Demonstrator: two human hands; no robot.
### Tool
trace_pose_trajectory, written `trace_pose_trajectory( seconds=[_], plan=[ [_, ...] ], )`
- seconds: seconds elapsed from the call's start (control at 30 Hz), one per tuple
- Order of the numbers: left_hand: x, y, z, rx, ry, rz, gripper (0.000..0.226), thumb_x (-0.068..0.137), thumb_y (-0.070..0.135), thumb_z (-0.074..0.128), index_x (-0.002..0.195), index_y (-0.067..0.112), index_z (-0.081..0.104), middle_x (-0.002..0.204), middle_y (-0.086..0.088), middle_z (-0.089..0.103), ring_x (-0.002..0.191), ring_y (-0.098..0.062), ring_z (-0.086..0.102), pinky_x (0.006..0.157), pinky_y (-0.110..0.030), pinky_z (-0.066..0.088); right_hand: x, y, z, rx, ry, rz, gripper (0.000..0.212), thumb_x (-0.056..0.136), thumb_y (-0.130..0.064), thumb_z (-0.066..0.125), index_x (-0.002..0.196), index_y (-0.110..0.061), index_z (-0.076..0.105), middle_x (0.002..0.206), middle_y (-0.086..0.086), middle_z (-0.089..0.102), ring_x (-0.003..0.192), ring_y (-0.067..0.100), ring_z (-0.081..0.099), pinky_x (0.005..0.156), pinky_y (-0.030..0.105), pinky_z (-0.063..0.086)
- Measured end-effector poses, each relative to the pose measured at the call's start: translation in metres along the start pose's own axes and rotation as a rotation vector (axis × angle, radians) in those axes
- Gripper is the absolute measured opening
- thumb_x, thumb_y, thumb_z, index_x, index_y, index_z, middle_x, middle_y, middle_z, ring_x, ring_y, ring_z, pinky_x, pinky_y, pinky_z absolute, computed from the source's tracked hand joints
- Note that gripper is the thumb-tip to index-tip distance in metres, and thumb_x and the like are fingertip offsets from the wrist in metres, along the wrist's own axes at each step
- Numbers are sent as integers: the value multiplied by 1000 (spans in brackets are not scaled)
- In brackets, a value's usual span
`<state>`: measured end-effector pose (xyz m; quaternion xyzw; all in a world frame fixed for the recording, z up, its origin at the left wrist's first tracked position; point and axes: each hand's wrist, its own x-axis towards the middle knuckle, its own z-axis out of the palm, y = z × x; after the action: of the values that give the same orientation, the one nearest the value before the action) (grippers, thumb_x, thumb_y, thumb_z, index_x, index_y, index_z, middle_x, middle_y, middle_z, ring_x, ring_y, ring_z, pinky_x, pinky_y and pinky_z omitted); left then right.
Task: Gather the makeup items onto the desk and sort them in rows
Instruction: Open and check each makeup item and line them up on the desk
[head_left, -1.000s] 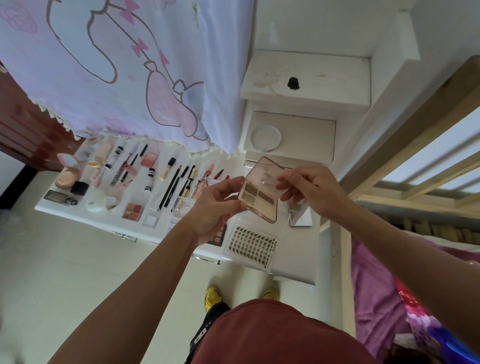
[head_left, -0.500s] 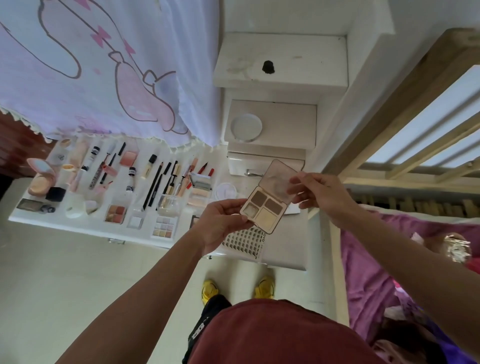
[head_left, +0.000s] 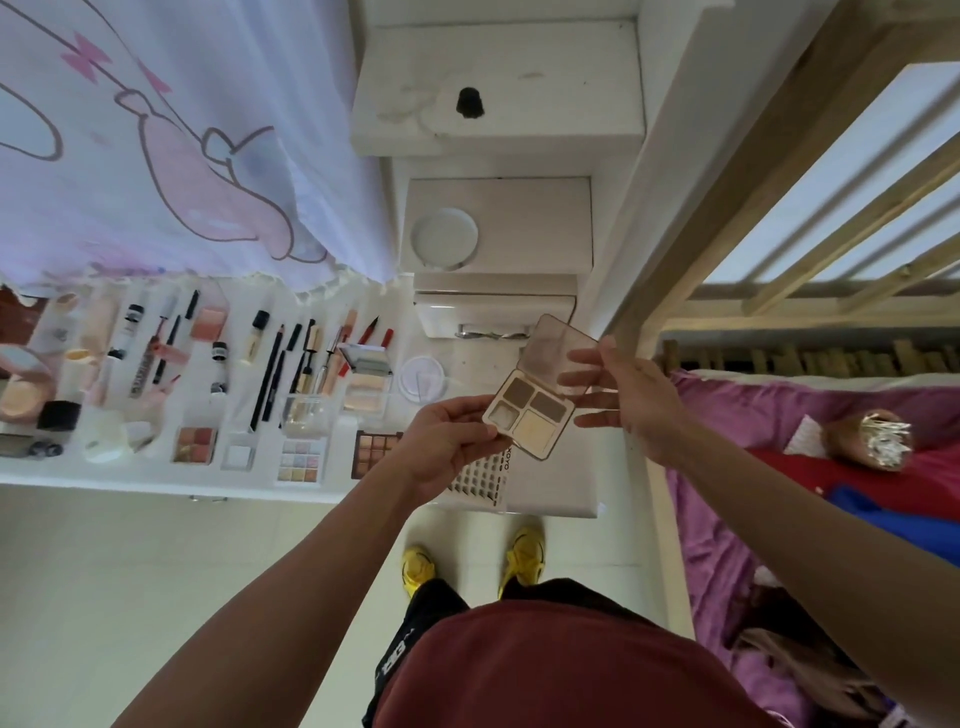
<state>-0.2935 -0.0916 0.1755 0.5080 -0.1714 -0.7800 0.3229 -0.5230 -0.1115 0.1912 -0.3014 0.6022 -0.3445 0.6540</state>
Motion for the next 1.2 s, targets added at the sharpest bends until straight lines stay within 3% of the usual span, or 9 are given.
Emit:
trace_pose_trajectory(
  seconds=[0.13, 0.27, 0.5, 0.67, 0.73, 0.8, 0.93, 1.07, 1.2],
  plan=[
    [3, 0, 2, -13, 2, -3, 33, 86, -21, 49, 113, -5, 60, 108, -26, 67, 100, -36, 67, 81, -35, 60, 4, 3, 0, 143, -23, 105, 49, 103, -46, 34, 117, -11, 64, 105, 14, 72, 82, 27, 69, 65, 38, 57],
    [8, -3, 2, 17, 11, -7, 35, 85, -20, 52, 116, -8, 58, 110, -28, 67, 102, -38, 66, 78, -33, 60, 8, 11, -2, 253, -23, 166, 36, 105, -33, 38, 118, -9, 62, 106, 16, 69, 77, 26, 67, 64, 34, 57],
    [15, -4, 5, 272, 58, 10, 34, 83, -13, 63, 115, -3, 61, 105, -24, 69, 92, -33, 70, 79, -35, 60, 14, 21, -12, 249, 38, 113, 25, 105, -20, 43, 116, -9, 63, 107, 19, 67, 76, 25, 65, 62, 29, 60],
    [17, 14, -3, 691, 311, 238, 29, 85, -1, 64, 114, 5, 64, 97, -10, 68, 83, -23, 68, 75, -37, 60, 27, 24, -33, 54, 185, -132, 21, 103, -16, 47, 112, -12, 65, 102, 13, 69, 83, 17, 67, 59, 23, 58],
    [19, 20, -8, 868, 457, 340, 26, 87, 4, 62, 112, 10, 66, 103, -7, 67, 84, -18, 65, 76, -37, 57, 34, 29, -40, -65, 204, -204, 22, 103, -14, 47, 117, -9, 64, 104, 13, 69, 88, 14, 67, 60, 21, 57],
    [21, 25, -14, 1065, 570, 413, 31, 87, 9, 61, 118, 12, 64, 115, -5, 62, 97, -17, 60, 85, -28, 46, 42, 35, -42, -187, 199, -251, 23, 103, -12, 47, 118, -10, 63, 108, 14, 68, 94, 13, 66, 60, 19, 56],
    [26, 29, -24, 1252, 592, 357, 47, 87, 14, 62, 133, 12, 54, 135, -11, 48, 126, -26, 45, 99, -31, 36, 63, 45, -29, -353, 171, -307, 22, 102, -15, 49, 118, -18, 64, 106, 12, 69, 97, 19, 67, 67, 28, 59],
    [29, 26, -35, 1382, 475, 271, 56, 89, 16, 61, 142, 14, 44, 144, -11, 41, 130, -28, 41, 103, -37, 38, 81, 47, -6, -403, 139, -308, 23, 102, -19, 51, 121, -17, 65, 103, 9, 70, 88, 36, 67, 74, 48, 60],
    [28, 24, -43, 1447, 407, 238, 60, 90, 18, 60, 146, 18, 37, 149, -8, 37, 133, -28, 40, 107, -40, 38, 95, 46, 21, -396, 77, -292, 15, 101, -21, 53, 108, -28, 64, 100, 13, 69, 79, 26, 65, 77, 50, 59]
  ],
)
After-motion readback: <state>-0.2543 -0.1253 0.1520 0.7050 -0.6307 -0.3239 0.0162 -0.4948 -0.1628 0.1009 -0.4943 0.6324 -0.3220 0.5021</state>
